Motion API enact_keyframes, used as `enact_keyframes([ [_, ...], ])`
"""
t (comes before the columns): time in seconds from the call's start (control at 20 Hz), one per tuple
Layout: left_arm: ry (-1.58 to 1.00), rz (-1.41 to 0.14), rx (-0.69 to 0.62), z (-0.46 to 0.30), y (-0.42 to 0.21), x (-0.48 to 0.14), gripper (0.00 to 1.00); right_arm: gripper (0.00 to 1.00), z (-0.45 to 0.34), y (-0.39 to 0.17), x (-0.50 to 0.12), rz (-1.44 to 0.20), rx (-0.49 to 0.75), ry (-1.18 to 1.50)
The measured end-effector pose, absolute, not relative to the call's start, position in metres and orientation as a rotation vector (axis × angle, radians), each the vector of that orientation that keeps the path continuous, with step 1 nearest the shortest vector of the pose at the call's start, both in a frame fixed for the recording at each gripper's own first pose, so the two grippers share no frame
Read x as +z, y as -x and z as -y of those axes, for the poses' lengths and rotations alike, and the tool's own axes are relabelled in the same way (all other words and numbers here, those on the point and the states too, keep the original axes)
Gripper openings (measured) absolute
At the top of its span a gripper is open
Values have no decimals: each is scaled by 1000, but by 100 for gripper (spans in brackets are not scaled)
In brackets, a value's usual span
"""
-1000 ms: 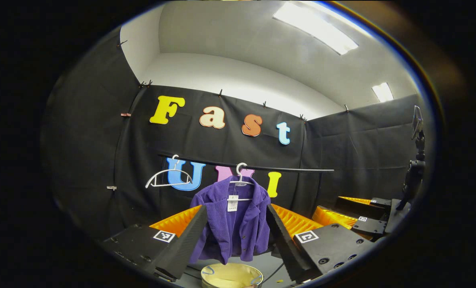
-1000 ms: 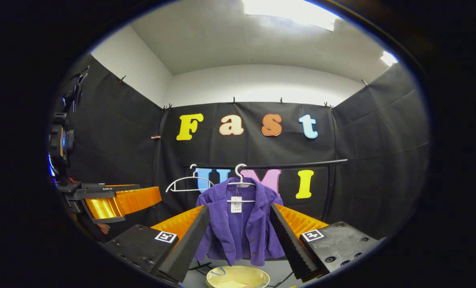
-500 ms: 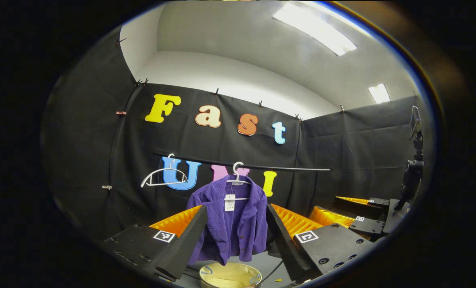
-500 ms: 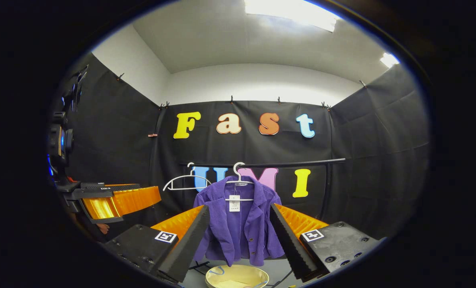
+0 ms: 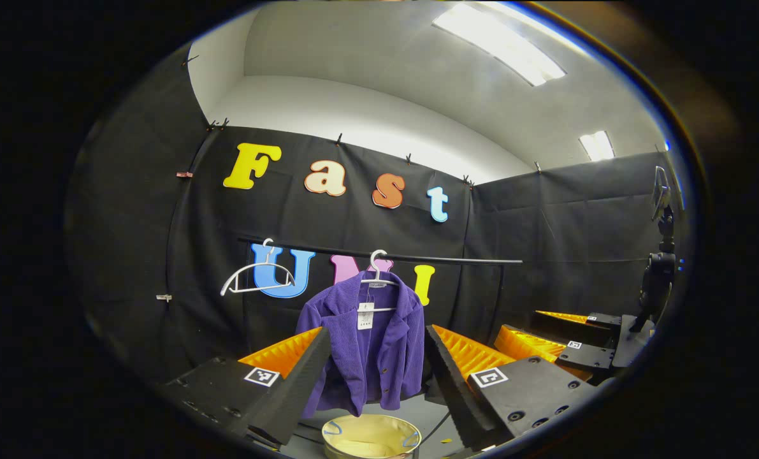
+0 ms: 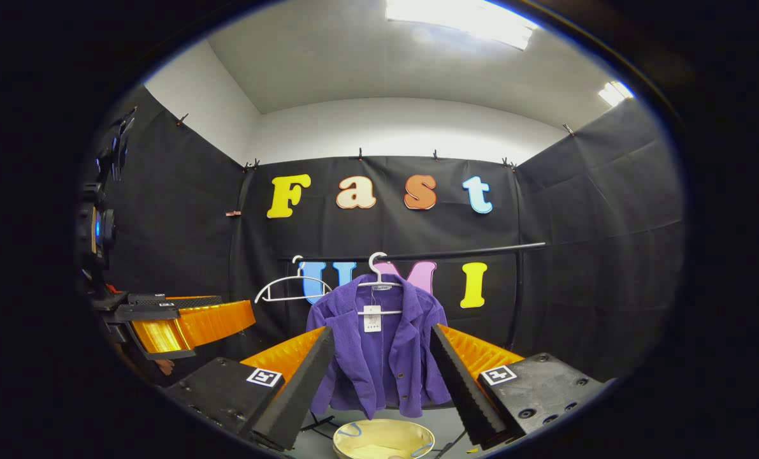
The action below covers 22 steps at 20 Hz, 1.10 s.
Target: Grasp the clothes on the hanger with both hands and then place them into the laundry hamper below.
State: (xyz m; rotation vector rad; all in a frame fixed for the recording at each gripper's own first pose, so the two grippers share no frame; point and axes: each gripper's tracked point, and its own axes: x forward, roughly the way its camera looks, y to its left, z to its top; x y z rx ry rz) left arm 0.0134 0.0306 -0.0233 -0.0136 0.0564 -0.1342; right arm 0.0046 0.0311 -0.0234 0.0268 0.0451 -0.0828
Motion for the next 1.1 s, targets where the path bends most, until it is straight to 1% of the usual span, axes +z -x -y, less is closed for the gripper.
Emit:
enact_keyframes([
  [0.25, 22, -80, -149, -30, -47, -39, 93, 97, -18, -35, -39, -62, -92, -13],
  [0.5, 22, -83, -121, -33, -108, -57, 93, 97, 3, -102, -68, -72, -49, -37],
  [0.8, 7, -98, -31, -35, -194, -94, 93, 97, 40, -195, -110, -114, 24, -68],
  [0.95, 26, -121, 23, -38, -228, -122, 93, 97, 49, -231, -139, -156, 71, -95],
  [1.1, 63, -106, 84, -54, -258, -137, 93, 97, 48, -262, -171, -214, 131, -131],
])
